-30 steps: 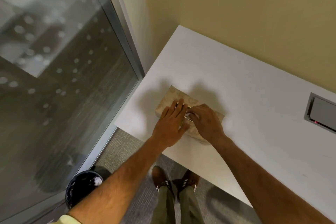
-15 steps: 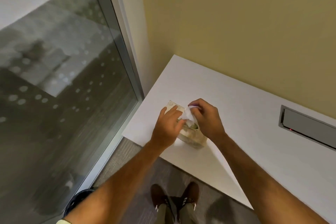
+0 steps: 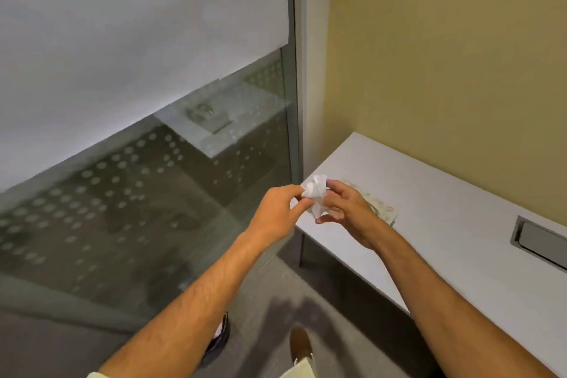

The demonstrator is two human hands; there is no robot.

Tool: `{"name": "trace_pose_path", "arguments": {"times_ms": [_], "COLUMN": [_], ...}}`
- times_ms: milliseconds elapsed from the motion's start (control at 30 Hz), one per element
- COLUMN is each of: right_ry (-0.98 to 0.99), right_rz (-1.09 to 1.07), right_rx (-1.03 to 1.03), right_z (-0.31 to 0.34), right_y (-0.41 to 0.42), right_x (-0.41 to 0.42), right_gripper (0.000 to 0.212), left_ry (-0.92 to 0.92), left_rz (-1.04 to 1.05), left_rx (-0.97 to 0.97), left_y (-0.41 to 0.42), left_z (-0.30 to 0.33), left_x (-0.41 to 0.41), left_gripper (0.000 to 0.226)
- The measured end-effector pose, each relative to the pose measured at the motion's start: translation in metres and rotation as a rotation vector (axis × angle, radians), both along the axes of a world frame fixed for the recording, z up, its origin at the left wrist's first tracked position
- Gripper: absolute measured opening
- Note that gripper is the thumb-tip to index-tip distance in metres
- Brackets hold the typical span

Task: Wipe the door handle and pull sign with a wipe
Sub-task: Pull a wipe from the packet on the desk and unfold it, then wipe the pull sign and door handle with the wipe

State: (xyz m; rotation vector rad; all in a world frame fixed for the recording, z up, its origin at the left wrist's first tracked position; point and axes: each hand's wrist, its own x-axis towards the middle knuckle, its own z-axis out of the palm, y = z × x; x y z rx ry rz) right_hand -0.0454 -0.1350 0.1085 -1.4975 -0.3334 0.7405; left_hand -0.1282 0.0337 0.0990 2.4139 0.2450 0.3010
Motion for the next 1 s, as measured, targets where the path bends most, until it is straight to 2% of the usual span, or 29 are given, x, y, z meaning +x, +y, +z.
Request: {"name": "trace_pose_path", "arguments": {"times_ms": [100, 200, 267, 333, 533, 567, 600, 667, 733, 767, 900, 1000], "right_ry": [-0.077, -0.155, -0.171, -0.158, 0.040, 0.068, 0.070, -0.036, -0.161, -0.182, -0.154, -0.114], "right_rz": [0.044, 0.038, 0.052, 0.088, 0.231, 0.253, 0.267, 0.290, 0.312, 0.325, 0.252, 0.151], "right_rx": [-0.035, -0.056, -0.074, -0.033, 0.179, 0.206, 0.226, 0.244, 0.252, 0.261, 0.263, 0.230], "right_z": [-0.001, 0.002, 0.008, 0.014, 0.024, 0.022, 0.019, 0.015, 0.011, 0.009, 0.006, 0.007], "right_y": [0.014, 0.032, 0.045, 0.060, 0.122, 0.134, 0.148, 0.176, 0.208, 0.224, 0.292, 0.337], "right_x": [-0.057, -0.116, -0.154, -0.190, -0.298, -0.316, -0.334, -0.372, -0.413, -0.435, -0.510, -0.548], "right_gripper": [0.048, 0.031, 0.017, 0.015, 0.014, 0.016, 0.029, 0.063, 0.077, 0.072, 0.031, 0.019], "left_ry": [0.015, 0.011, -0.012, -0.049, -0.124, -0.133, -0.142, -0.144, -0.105, -0.082, -0.009, 0.045], "left_rz": [0.102, 0.179, 0.237, 0.297, 0.378, 0.396, 0.413, 0.443, 0.442, 0.432, 0.408, 0.360], "left_rx": [-0.034, -0.048, -0.091, -0.105, 0.006, 0.010, 0.005, -0.015, -0.028, -0.023, 0.020, 0.132], "left_y": [0.002, 0.008, 0.015, 0.026, 0.072, 0.085, 0.098, 0.126, 0.158, 0.175, 0.240, 0.285], "left_z": [0.007, 0.019, 0.029, 0.039, 0.054, 0.054, 0.054, 0.055, 0.056, 0.056, 0.062, 0.079], "left_x": [-0.076, -0.148, -0.193, -0.236, -0.347, -0.365, -0.385, -0.425, -0.465, -0.485, -0.553, -0.589], "left_gripper": [0.026, 0.019, 0.038, 0.058, 0.024, 0.020, 0.018, 0.016, 0.015, 0.016, 0.018, 0.025]}}
